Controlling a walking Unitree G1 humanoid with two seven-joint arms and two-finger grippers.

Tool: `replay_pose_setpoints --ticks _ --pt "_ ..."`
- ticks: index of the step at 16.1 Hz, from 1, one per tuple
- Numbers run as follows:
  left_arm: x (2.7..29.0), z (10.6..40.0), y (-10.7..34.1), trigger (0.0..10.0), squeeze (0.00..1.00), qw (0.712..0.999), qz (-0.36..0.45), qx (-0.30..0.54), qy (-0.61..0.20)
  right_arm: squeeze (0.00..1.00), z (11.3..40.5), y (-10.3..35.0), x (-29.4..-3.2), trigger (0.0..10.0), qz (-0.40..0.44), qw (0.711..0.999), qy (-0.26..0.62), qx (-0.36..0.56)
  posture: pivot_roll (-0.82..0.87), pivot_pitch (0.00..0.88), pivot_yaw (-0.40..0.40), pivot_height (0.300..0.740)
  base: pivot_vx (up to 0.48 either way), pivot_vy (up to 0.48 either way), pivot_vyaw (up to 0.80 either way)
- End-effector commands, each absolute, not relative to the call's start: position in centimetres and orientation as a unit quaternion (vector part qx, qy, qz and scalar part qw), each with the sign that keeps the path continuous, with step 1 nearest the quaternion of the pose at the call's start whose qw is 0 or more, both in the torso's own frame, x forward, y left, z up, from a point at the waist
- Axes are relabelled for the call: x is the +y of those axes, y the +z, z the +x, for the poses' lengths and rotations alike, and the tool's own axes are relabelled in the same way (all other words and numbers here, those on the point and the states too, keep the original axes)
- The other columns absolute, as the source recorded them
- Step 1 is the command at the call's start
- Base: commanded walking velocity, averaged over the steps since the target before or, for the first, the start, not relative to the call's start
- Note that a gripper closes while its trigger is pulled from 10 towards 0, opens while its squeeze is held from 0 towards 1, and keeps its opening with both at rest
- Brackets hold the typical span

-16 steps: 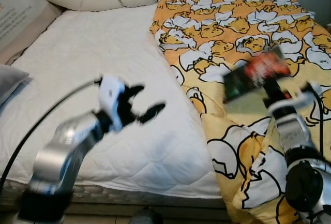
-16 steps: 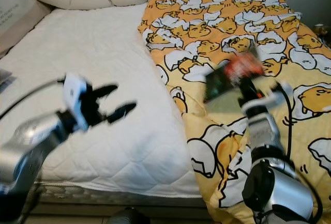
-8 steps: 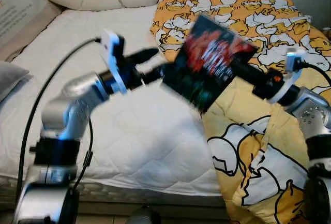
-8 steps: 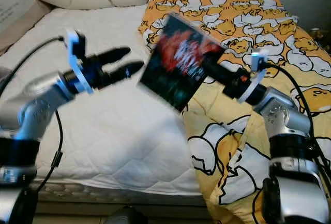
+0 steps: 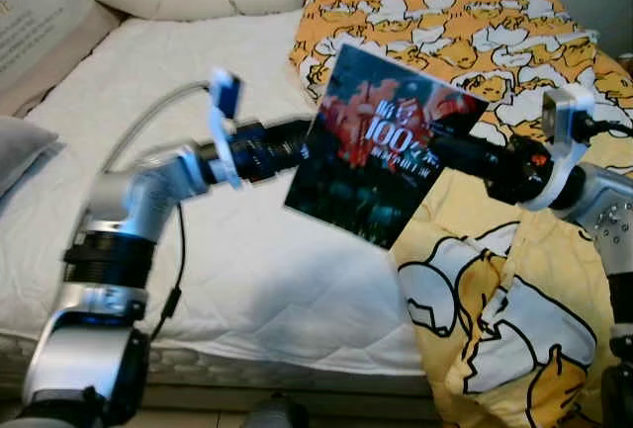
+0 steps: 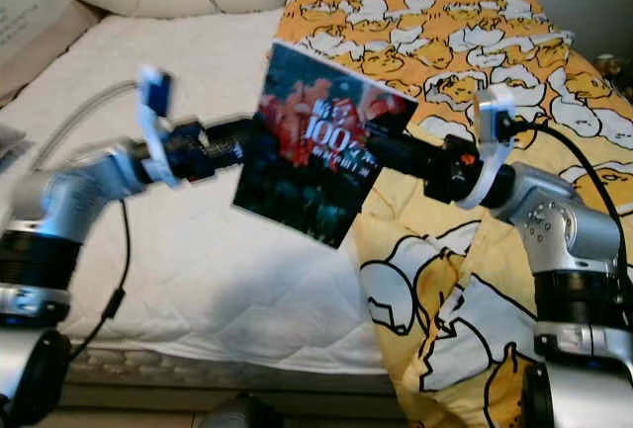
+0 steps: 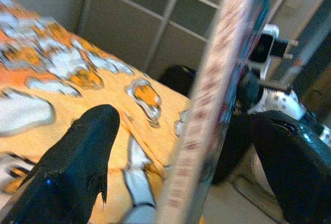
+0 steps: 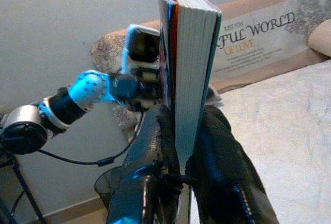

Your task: Clean up the room

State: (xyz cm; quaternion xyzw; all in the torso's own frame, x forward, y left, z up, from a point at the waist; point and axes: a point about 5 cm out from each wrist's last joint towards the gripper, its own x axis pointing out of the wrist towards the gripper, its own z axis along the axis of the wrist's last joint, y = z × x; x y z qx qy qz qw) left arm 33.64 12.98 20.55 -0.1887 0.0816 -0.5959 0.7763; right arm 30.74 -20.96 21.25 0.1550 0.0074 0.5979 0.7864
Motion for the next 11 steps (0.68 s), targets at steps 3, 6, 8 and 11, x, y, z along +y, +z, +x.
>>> replay_pose_setpoints --ticks 3,6,8,11 --pt "12.69 33.24 20.95 0.0 0.00 0.742 -0.212 0.085 -0.631 0.00 30.51 22.11 -20.25 0.0 0.156 0.780 0.607 -0.013 0.02 0.000 0.107 0.740 0.000 0.000 0.00" --pt "12.95 32.95 20.82 0.0 0.00 0.729 -0.208 0.087 -0.646 0.00 30.46 22.14 -20.20 0.0 0.161 0.783 0.601 -0.018 0.02 0.000 0.109 0.740 0.000 0.000 0.00" --pt "12.98 32.84 20.80 0.0 0.00 0.724 -0.214 0.087 -0.650 0.00 30.47 22.13 -20.17 0.0 0.162 0.784 0.599 -0.017 0.02 0.000 0.108 0.740 0.000 0.000 0.00" --pt "13.02 32.78 20.62 0.0 0.00 0.722 -0.219 0.089 -0.651 0.00 30.58 22.10 -20.10 0.0 0.163 0.786 0.596 -0.019 0.02 0.000 0.106 0.740 0.000 0.000 0.00"
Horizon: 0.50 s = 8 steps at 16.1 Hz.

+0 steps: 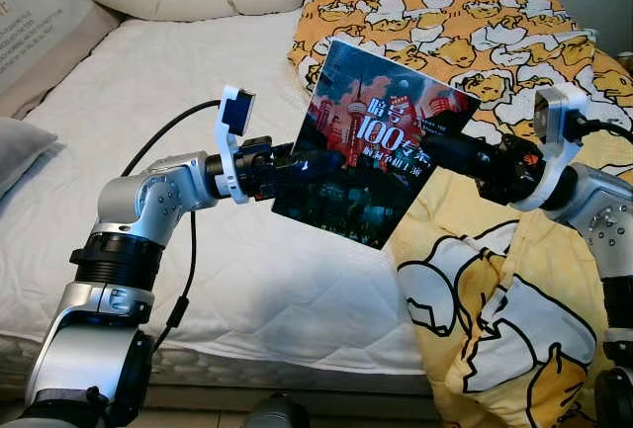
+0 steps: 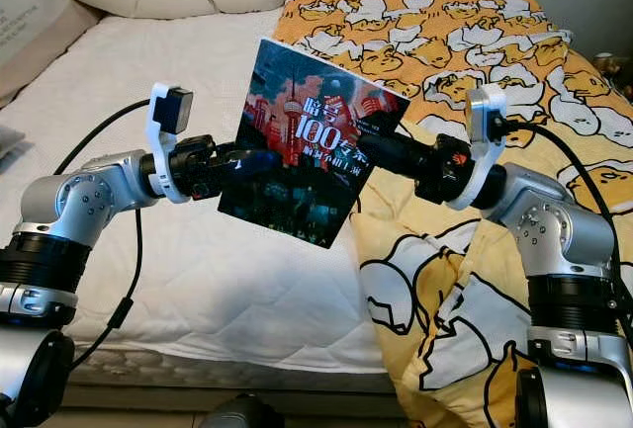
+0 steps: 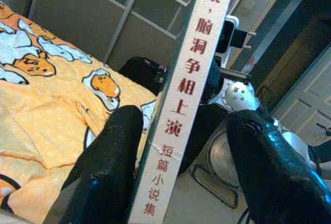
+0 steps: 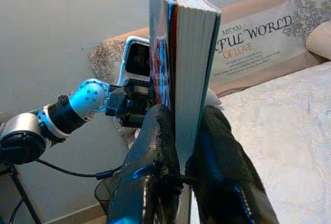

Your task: Clean up the room

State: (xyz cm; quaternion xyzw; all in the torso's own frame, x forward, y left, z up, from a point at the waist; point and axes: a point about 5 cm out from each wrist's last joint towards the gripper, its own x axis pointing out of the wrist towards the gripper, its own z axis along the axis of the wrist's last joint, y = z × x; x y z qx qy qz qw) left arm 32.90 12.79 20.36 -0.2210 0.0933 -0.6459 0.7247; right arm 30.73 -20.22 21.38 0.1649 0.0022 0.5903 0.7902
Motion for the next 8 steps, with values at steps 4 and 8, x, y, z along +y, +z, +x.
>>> replay_pose_setpoints --ticks 4,8 --pt "13.22 32.73 20.51 0.0 0.00 0.722 -0.218 0.086 -0.651 0.00 30.71 22.31 -20.08 0.0 0.165 0.788 0.593 -0.024 0.02 0.000 0.103 0.740 0.000 0.000 0.00" --pt "13.17 32.66 20.36 0.0 0.00 0.723 -0.219 0.084 -0.650 0.00 30.77 22.32 -19.96 0.0 0.168 0.788 0.592 -0.027 0.02 0.000 0.103 0.740 0.000 0.000 0.00"
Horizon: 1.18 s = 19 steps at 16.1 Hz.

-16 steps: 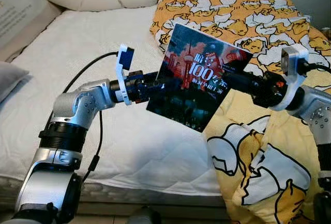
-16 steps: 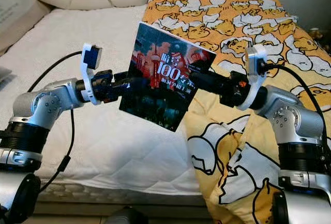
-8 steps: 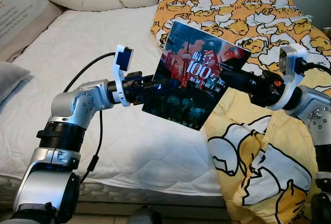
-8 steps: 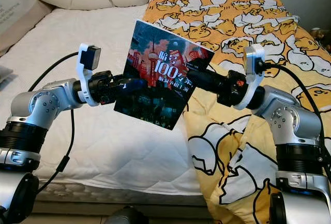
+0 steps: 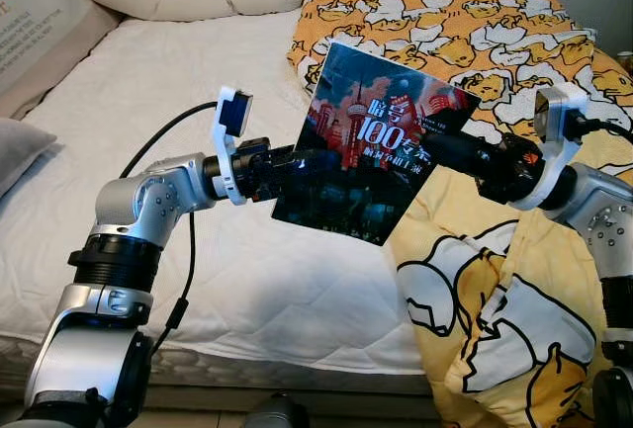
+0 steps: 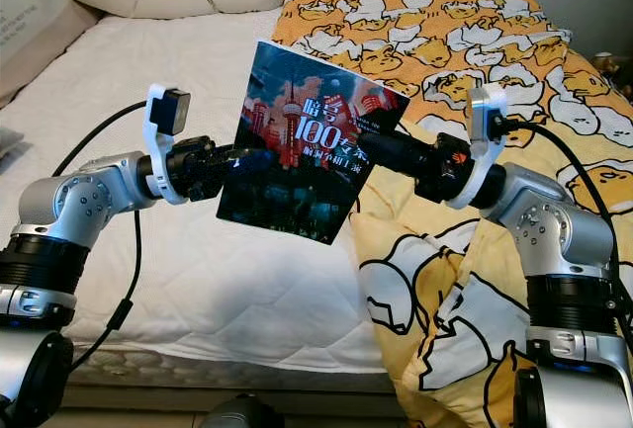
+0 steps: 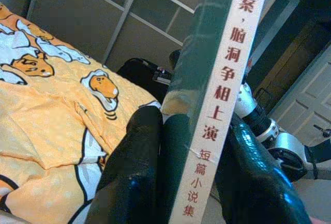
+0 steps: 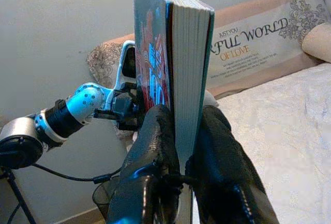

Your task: Clean up the room

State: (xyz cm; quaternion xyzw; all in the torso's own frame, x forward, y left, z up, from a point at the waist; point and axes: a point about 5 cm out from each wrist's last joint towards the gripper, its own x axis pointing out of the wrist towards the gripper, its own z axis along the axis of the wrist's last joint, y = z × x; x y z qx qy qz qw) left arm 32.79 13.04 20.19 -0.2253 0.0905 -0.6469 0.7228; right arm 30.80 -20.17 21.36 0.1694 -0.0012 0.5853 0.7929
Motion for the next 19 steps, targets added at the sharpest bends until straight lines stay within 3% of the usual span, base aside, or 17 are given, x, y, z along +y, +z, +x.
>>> replay_pose_setpoints --ticks 1,4,5,6,7,8,9,10,14,15,16,18,19 --pt "13.2 32.7 20.3 0.0 0.00 0.724 -0.217 0.084 -0.650 0.00 30.8 22.3 -20.0 0.0 0.169 0.788 0.591 -0.028 0.02 0.000 0.104 0.740 0.000 0.000 0.00" --pt "13.2 32.8 20.3 0.0 0.00 0.729 -0.213 0.081 -0.646 0.00 30.9 22.4 -19.9 0.0 0.168 0.791 0.587 -0.033 0.02 0.000 0.110 0.740 0.000 0.000 0.00" --pt "13.3 33.0 20.4 0.0 0.00 0.740 -0.209 0.073 -0.635 0.00 30.9 22.4 -19.9 2.2 0.167 0.793 0.585 -0.034 0.01 0.000 0.116 0.740 0.000 0.000 0.00" --pt "13.4 33.0 20.5 0.0 0.00 0.747 -0.211 0.066 -0.627 0.00 30.9 22.4 -19.9 7.6 0.164 0.798 0.579 -0.033 0.01 0.000 0.117 0.740 0.000 0.000 0.00" --pt "13.5 33.1 20.7 0.0 0.00 0.755 -0.214 0.057 -0.617 0.00 30.9 22.2 -20.0 10.0 0.164 0.804 0.571 -0.030 0.01 0.000 0.119 0.740 0.000 0.000 0.00" --pt "13.6 32.8 20.8 0.0 0.00 0.758 -0.218 0.049 -0.612 0.70 30.8 22.1 -20.1 10.0 0.175 0.804 0.567 -0.029 0.00 0.000 0.120 0.740 0.000 0.000 0.00" --pt "13.6 32.7 20.8 0.0 0.00 0.759 -0.220 0.047 -0.611 0.70 30.8 22.1 -20.1 10.0 0.179 0.805 0.565 -0.030 0.00 0.000 0.120 0.740 0.000 0.000 0.00" --pt "13.7 32.4 20.7 0.0 0.00 0.761 -0.224 0.043 -0.607 1.00 30.7 22.0 -20.3 10.0 0.184 0.809 0.558 -0.029 0.00 0.000 0.124 0.740 0.000 0.000 0.00" --pt "13.4 32.0 20.5 0.0 0.00 0.767 -0.243 0.036 -0.593 1.00 31.2 21.5 -20.8 10.0 0.186 0.836 0.515 -0.038 0.00 0.000 0.132 0.740 0.000 0.000 0.00" --pt "13.8 32.1 20.4 0.0 0.00 0.789 -0.238 0.027 -0.566 1.00 31.7 20.9 -21.5 10.0 0.181 0.867 0.463 -0.031 -0.01 0.000 0.132 0.740 0.000 0.000 0.00" --pt "14.8 32.5 19.9 0.0 0.00 0.840 -0.208 0.022 -0.501 1.00 31.7 20.0 -22.2 10.0 0.180 0.896 0.406 -0.022 -0.01 0.000 0.130 0.740 0.000 0.000 0.00" --pt "15.4 32.5 19.4 0.0 0.00 0.879 -0.150 0.026 -0.451 1.00 31.3 19.1 -22.2 10.0 0.171 0.914 0.367 -0.012 -0.01 0.000 0.127 0.740 0.000 0.000 0.00" --pt "15.5 32.1 18.8 0.0 0.00 0.911 -0.101 0.021 -0.399 1.00 30.9 17.7 -21.7 10.0 0.155 0.939 0.308 0.005 -0.01 0.000 0.119 0.740 0.000 0.000 0.00"
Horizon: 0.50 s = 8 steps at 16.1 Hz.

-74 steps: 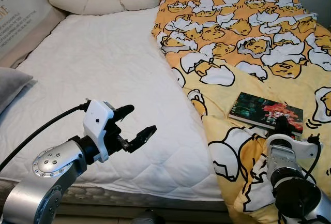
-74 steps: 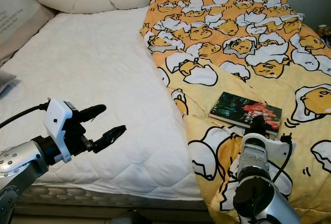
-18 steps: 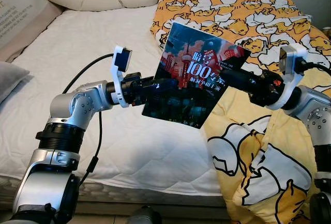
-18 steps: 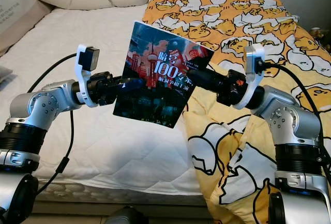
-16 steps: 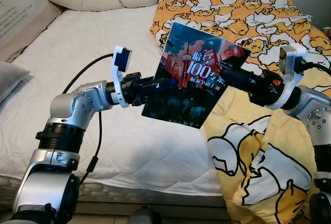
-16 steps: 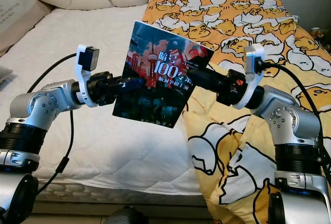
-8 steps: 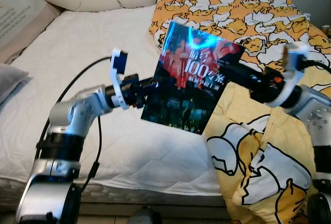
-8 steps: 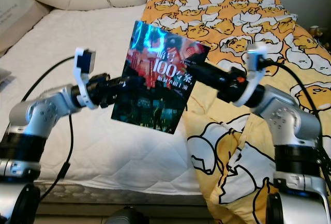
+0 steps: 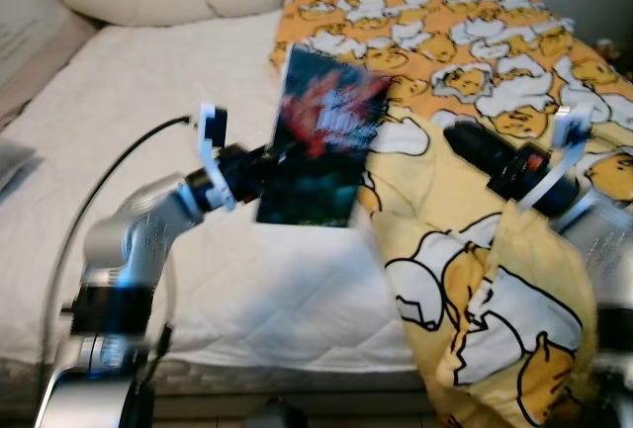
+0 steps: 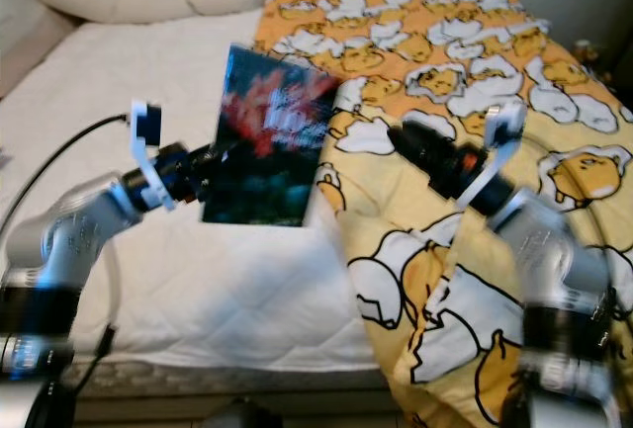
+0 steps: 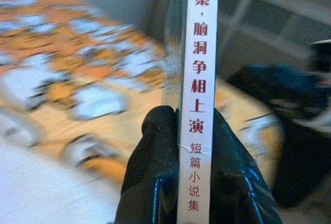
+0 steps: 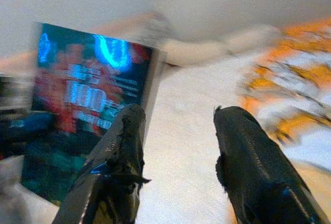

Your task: Clean up the room

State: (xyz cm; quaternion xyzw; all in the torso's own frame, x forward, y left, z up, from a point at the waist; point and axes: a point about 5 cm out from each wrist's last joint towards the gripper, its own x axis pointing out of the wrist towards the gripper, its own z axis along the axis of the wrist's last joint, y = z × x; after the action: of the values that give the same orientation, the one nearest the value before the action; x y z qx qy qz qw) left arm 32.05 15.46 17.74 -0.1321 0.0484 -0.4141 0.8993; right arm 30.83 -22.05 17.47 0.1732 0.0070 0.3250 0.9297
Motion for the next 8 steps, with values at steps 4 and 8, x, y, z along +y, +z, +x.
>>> replay_pose_setpoints --ticks 4,8 --pt "15.3 31.4 16.1 10.0 0.00 0.965 -0.010 0.030 -0.261 0.00 29.7 14.0 -20.5 10.0 0.105 0.979 0.161 0.067 -0.02 0.000 0.105 0.740 0.000 0.000 0.00" --pt "15.4 29.9 13.6 10.0 0.00 0.978 0.028 0.052 -0.202 0.00 27.8 10.9 -19.5 10.0 0.055 0.990 0.060 0.119 -0.04 0.000 0.093 0.740 0.000 0.000 0.00"
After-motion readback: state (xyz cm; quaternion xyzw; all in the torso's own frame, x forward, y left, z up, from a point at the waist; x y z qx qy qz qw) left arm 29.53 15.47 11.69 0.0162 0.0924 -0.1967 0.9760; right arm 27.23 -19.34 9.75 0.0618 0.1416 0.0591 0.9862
